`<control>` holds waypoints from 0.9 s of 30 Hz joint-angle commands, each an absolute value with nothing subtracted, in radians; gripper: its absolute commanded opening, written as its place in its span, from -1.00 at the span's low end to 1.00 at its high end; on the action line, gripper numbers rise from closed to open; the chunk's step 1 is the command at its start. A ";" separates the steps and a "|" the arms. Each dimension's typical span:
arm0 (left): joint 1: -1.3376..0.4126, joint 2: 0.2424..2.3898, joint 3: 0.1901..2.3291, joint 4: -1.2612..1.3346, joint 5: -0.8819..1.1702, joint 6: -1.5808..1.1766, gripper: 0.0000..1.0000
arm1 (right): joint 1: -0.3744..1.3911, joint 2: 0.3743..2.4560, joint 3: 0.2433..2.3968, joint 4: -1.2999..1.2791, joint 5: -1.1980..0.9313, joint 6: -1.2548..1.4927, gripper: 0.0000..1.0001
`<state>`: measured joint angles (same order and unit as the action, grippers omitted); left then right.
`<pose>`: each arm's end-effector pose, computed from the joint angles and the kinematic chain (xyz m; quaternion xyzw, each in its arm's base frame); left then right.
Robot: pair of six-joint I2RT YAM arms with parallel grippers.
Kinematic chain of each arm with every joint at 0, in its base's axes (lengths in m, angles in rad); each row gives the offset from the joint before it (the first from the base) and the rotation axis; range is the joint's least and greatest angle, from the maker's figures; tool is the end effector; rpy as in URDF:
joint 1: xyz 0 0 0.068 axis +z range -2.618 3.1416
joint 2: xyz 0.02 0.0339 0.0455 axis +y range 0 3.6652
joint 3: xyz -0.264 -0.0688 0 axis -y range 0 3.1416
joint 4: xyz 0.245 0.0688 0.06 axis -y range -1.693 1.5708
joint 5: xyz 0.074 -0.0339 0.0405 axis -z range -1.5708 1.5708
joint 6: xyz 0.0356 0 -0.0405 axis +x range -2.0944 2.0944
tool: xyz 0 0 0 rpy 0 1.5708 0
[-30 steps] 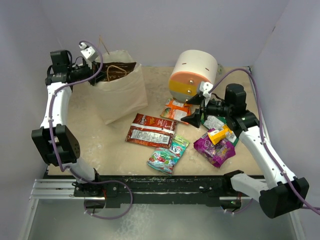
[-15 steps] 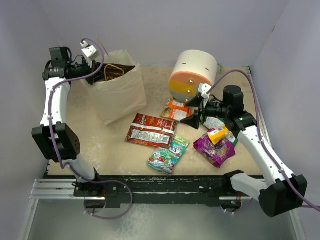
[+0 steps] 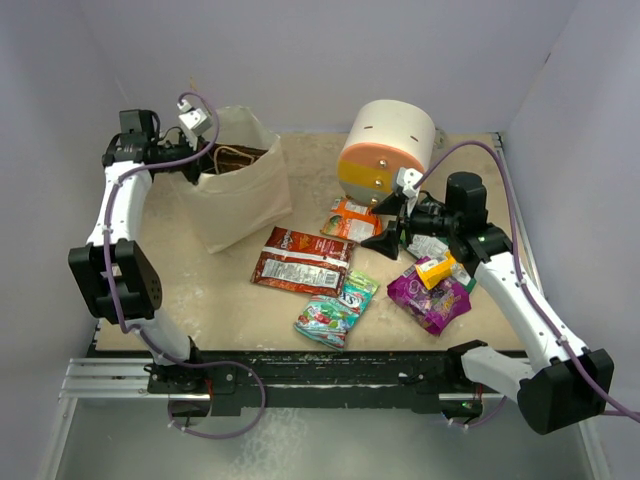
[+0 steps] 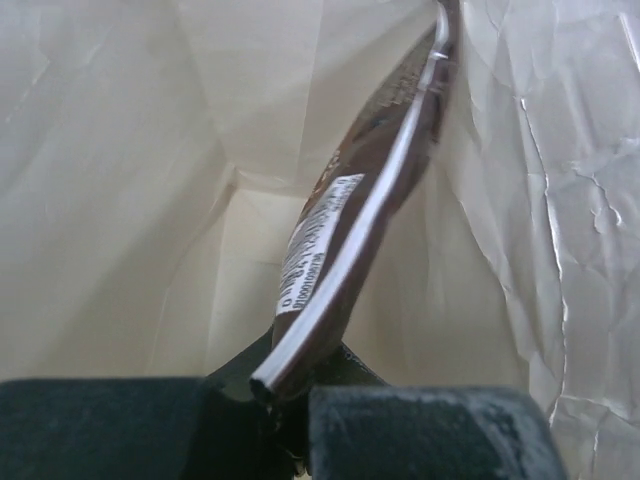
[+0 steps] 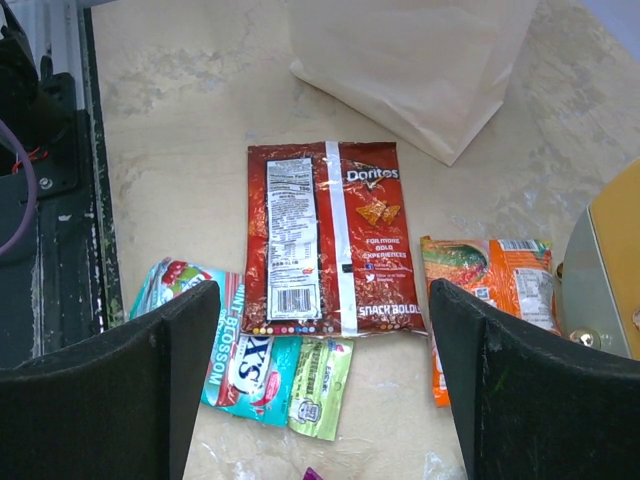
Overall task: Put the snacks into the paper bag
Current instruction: Place the snack in the paper bag.
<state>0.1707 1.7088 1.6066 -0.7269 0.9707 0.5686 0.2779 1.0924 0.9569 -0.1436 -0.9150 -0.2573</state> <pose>0.3693 0.0339 0.3403 0.3287 0.7747 -0.2896 0.4560 0.2243 0.0933 0.3478 -0.4458 0.6207 0.3583 0.5363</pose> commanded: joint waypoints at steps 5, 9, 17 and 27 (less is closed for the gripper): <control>0.159 1.640 1.576 -0.633 0.986 0.584 -0.72 | 0.269 1.068 0.957 -0.096 -0.949 -0.248 0.75; 0.160 1.630 1.588 -0.649 0.973 0.606 -0.53 | 0.268 1.074 0.955 -0.088 -0.951 -0.244 0.75; 0.160 1.614 1.644 -0.700 0.949 0.641 -0.37 | 0.268 1.072 0.953 -0.088 -0.927 -0.246 0.76; 0.160 1.541 1.686 -0.697 0.860 0.693 -0.19 | 0.270 1.134 1.031 -0.230 -0.888 -0.400 0.78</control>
<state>0.1612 1.6146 1.6238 -0.7166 0.8837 0.6491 0.2737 1.1004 0.9550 -0.1532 -0.9058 -0.3038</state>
